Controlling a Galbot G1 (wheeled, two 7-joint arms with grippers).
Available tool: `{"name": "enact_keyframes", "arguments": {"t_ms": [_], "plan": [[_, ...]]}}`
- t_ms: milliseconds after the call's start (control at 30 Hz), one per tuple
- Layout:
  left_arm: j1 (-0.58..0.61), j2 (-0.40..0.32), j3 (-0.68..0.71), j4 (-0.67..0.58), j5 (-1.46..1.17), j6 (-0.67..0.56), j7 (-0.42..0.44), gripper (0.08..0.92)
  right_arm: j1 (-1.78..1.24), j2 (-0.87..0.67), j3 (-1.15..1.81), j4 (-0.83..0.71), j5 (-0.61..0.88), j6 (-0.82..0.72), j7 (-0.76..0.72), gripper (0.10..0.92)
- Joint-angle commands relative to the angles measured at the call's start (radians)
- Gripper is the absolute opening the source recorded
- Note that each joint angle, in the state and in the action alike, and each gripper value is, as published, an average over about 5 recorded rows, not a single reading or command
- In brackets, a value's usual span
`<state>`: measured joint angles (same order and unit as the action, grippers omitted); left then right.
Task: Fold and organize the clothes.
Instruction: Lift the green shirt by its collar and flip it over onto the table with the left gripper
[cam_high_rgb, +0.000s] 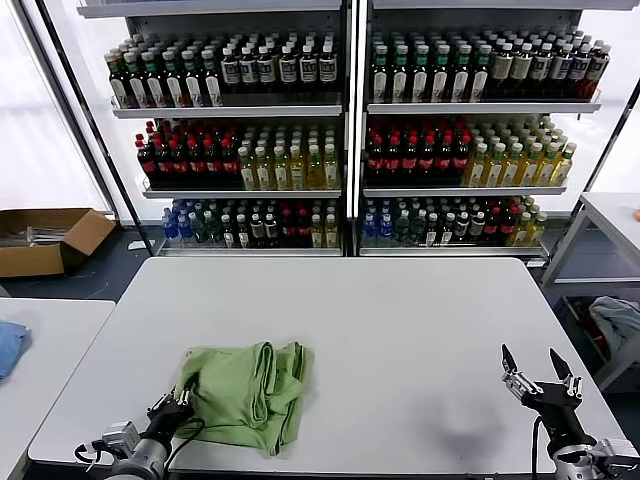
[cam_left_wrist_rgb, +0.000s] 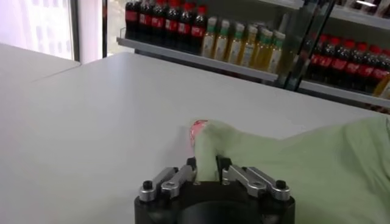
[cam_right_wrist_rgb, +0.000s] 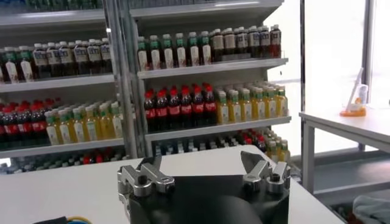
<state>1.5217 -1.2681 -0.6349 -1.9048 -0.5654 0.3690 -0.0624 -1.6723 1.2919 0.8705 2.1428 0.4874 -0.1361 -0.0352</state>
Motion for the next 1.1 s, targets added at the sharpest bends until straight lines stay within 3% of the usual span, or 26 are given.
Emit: {"name": "enact_keyframes", "arguments": {"t_ms": [33, 200, 433, 633, 767, 900, 1100], "plan": [[0.005, 0.062, -0.175, 0.011, -0.102, -0.027, -0.022, 0.195, 0.000, 0.005, -0.009, 0.004, -0.008, -0.001, 0.001, 0.823], [0.023, 0.142, -0.350, 0.026, -0.199, -0.021, -0.022, 0.150, 0.005, 0.022, -0.032, 0.010, -0.026, -0.002, 0.003, 0.823], [0.050, 0.343, -0.629, 0.092, -0.206, 0.021, 0.038, 0.149, 0.013, 0.034, -0.053, 0.015, -0.034, -0.003, 0.004, 0.823], [0.050, 0.437, -0.691, 0.070, -0.212, 0.069, 0.054, 0.149, 0.022, 0.043, -0.066, 0.016, -0.038, -0.002, 0.005, 0.823], [0.037, 0.418, -0.656, 0.006, -0.209, 0.092, 0.041, 0.149, 0.015, 0.043, -0.062, 0.023, -0.036, 0.001, 0.005, 0.823], [0.017, 0.352, -0.565, -0.079, -0.177, 0.112, 0.004, 0.149, 0.001, 0.041, -0.055, 0.020, -0.035, 0.009, 0.002, 0.823], [-0.031, 0.215, -0.269, -0.205, -0.104, 0.109, -0.148, 0.149, -0.001, 0.042, -0.056, 0.030, -0.037, 0.007, 0.004, 0.823]]}}
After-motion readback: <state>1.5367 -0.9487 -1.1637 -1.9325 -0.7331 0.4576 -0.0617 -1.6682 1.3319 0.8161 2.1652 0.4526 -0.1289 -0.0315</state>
